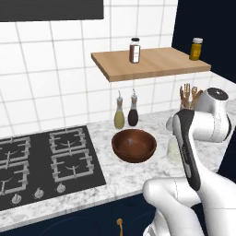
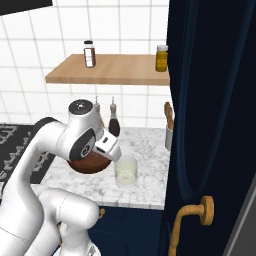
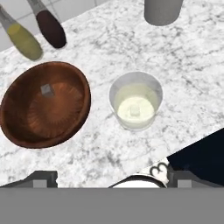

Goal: Grab a lemon wedge from the fridge and one ice cube from the ice bowl, and put them in the glass of lemonade.

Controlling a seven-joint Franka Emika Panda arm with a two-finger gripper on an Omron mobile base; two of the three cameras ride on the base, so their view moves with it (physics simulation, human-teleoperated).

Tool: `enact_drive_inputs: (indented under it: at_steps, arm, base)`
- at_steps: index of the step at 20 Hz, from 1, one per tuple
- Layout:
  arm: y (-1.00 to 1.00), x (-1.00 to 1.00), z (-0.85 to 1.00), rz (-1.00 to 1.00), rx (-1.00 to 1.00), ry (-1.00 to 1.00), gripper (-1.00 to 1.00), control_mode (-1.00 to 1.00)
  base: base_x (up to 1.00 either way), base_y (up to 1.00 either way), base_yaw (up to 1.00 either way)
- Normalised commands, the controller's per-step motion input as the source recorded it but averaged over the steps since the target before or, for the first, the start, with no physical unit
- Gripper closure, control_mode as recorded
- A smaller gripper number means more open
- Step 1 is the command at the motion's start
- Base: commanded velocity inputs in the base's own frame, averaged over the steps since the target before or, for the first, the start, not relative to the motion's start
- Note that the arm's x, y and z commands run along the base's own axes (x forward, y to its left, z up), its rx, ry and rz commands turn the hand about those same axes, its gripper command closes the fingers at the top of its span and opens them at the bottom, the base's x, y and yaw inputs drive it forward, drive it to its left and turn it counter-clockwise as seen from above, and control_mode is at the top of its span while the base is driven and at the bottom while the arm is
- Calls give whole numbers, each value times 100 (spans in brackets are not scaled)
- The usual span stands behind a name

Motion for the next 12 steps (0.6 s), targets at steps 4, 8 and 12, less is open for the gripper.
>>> enact_drive_inputs:
  at_steps: [4,8,12]
  arm:
    - [40,0,44,0,0,1,-100,-100]
    - [0,0,0,0,0,0,-100,-100]
    - [0,0,0,0,0,2,-100,100]
  base:
    - [0,0,0]
    - [0,0,0]
    - [-9,3,0]
